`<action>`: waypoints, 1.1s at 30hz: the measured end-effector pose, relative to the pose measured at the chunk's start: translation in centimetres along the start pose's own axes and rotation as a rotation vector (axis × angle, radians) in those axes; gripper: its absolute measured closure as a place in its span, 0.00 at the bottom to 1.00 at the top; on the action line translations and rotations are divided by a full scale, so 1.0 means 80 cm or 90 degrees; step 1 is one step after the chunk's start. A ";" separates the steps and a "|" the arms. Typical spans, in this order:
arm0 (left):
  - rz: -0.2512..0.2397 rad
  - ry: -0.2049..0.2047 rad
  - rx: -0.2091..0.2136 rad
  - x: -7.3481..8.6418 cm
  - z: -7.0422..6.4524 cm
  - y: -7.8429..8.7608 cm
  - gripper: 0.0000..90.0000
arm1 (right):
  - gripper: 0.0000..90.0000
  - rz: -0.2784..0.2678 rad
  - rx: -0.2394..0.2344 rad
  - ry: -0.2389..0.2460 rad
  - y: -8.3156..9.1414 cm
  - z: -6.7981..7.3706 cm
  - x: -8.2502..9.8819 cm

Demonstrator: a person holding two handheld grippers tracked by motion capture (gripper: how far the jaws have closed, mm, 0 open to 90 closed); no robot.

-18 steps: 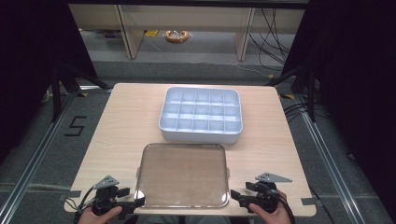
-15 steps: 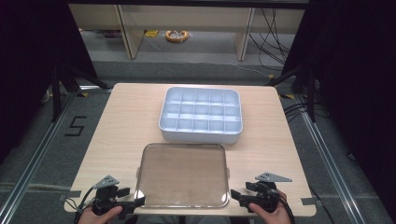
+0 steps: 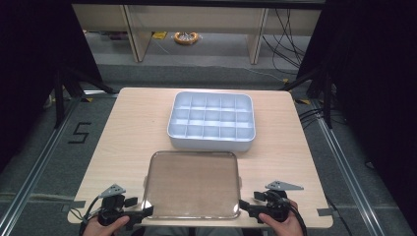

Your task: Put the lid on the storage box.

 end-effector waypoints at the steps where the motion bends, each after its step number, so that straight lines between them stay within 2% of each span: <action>1: -0.001 0.003 0.004 -0.001 -0.001 -0.001 0.19 | 0.24 -0.002 0.004 0.033 0.000 -0.007 -0.002; 2: -0.002 0.008 0.008 -0.001 -0.001 -0.002 0.19 | 0.23 -0.001 0.001 -0.004 -0.001 0.000 -0.003; 4: -0.005 0.019 0.014 -0.003 -0.002 -0.005 0.19 | 0.23 -0.006 -0.013 0.034 -0.001 -0.004 -0.005; 7: -0.005 0.020 0.019 -0.005 -0.003 -0.008 0.19 | 0.29 -0.005 -0.016 0.023 -0.008 -0.001 -0.007; 10: -0.002 0.019 0.020 -0.008 -0.004 -0.012 0.19 | 0.31 0.006 -0.006 0.028 -0.016 0.002 -0.008; 11: -0.001 0.015 0.016 -0.009 -0.004 -0.013 0.19 | 0.33 0.014 -0.017 0.005 -0.017 0.008 -0.007; 12: -0.002 0.018 0.015 -0.010 -0.003 -0.014 0.19 | 0.33 0.008 -0.020 0.028 -0.022 0.005 -0.009; 15: 0.003 0.023 0.010 -0.013 0.001 -0.019 0.20 | 0.36 0.016 -0.009 0.026 -0.029 0.010 -0.013; 16: 0.003 0.026 0.003 -0.014 0.003 -0.021 0.20 | 0.37 0.012 -0.016 0.026 -0.032 0.012 -0.015; 19: 0.013 0.024 0.001 -0.016 0.006 -0.026 0.22 | 0.39 0.022 0.006 0.029 -0.040 0.012 -0.017; 20: 0.023 0.022 0.002 -0.016 0.006 -0.029 0.20 | 0.39 0.024 0.004 0.026 -0.042 0.012 -0.016; 21: 0.023 0.019 0.004 -0.017 0.005 -0.030 0.18 | 0.40 0.025 0.009 0.008 -0.044 0.012 -0.015; 23: 0.023 0.020 0.007 -0.018 0.005 -0.032 0.19 | 0.40 0.031 0.009 0.007 -0.043 0.012 -0.014; 24: 0.025 0.017 0.008 -0.018 0.005 -0.032 0.19 | 0.39 0.028 0.019 0.013 -0.043 0.010 -0.013; 26: 0.025 0.019 0.011 -0.016 0.004 -0.031 0.20 | 0.38 0.022 0.019 0.001 -0.043 0.010 -0.013; 27: 0.022 0.023 0.013 -0.016 0.004 -0.030 0.20 | 0.37 0.015 0.009 -0.015 -0.043 0.009 -0.013; 28: 0.022 0.022 0.012 -0.015 0.003 -0.030 0.21 | 0.37 0.018 -0.003 -0.059 -0.041 0.014 -0.012; 29: 0.020 0.024 0.012 -0.015 0.002 -0.030 0.22 | 0.37 0.009 0.004 -0.061 -0.041 0.010 -0.012; 30: 0.026 0.016 0.012 -0.013 0.002 -0.028 0.23 | 0.37 0.009 -0.010 -0.088 -0.040 0.010 -0.011; 31: 0.022 0.013 0.011 -0.013 0.001 -0.029 0.24 | 0.37 -0.002 -0.009 -0.077 -0.039 0.005 -0.011; 32: 0.041 0.028 -0.005 -0.009 -0.002 -0.027 0.24 | 0.37 -0.007 -0.015 -0.087 -0.038 0.004 -0.009; 33: 0.031 -0.010 0.000 -0.011 -0.001 -0.029 0.24 | 0.38 -0.008 -0.024 -0.100 -0.035 0.005 -0.007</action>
Point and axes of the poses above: each handheld gripper's, and its own axes: y roughly backward along the jaws, x roughly out of its underside, z roughly to its left, the point moved 6 cm from there along -y, roughly forward along the jaws, and after that the axes turned 1 degree about -y, right-handed, at the moved point
